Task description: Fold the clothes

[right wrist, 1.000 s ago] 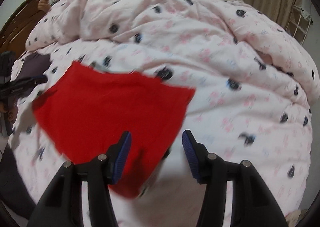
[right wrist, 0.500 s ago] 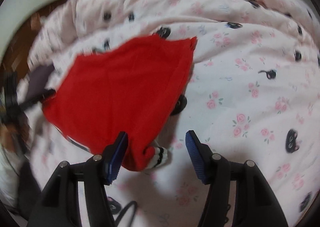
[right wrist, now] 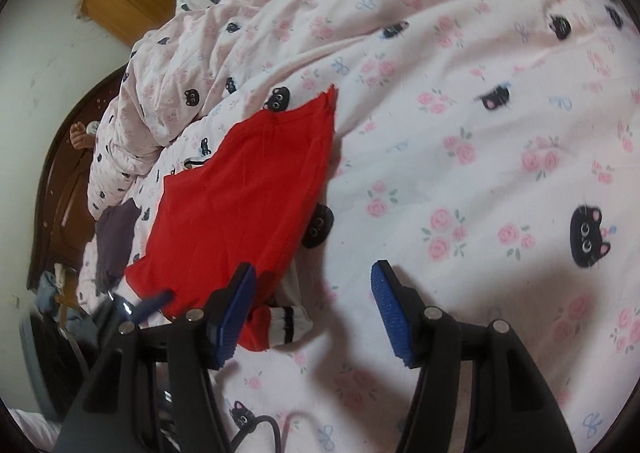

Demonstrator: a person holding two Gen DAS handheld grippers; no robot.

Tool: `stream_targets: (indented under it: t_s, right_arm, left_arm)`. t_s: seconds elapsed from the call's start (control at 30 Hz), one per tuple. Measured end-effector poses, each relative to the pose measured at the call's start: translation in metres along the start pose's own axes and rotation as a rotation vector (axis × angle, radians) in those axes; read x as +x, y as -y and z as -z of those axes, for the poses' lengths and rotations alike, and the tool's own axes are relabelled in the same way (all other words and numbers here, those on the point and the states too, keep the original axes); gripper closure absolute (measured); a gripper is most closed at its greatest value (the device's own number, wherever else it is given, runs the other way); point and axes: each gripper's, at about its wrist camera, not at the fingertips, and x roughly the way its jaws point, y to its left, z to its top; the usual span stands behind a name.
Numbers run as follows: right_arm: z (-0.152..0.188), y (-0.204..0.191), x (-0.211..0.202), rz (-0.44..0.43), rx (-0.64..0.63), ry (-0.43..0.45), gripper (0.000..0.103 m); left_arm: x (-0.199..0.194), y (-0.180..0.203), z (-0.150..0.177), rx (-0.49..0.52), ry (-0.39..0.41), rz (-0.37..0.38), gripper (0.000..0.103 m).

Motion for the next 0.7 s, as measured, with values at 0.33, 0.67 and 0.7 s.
stream_targets:
  t_s: [0.33,0.67,0.7]
  right_arm:
    - [-0.004,0.013,-0.003,-0.046,0.061,0.016,0.041]
    - [-0.01,0.025,-0.004,-0.14,0.113,0.024,0.041]
    - [-0.011,0.027,-0.003,-0.164,0.127,0.018,0.04]
  left_arm:
    - [0.038,0.007,-0.025,-0.035,-0.068,-0.029,0.047]
    - [0.048,-0.003,-0.035,-0.12,-0.047,-0.008,0.097]
    - [0.045,-0.008,-0.034,-0.144,-0.031,-0.005,0.097]
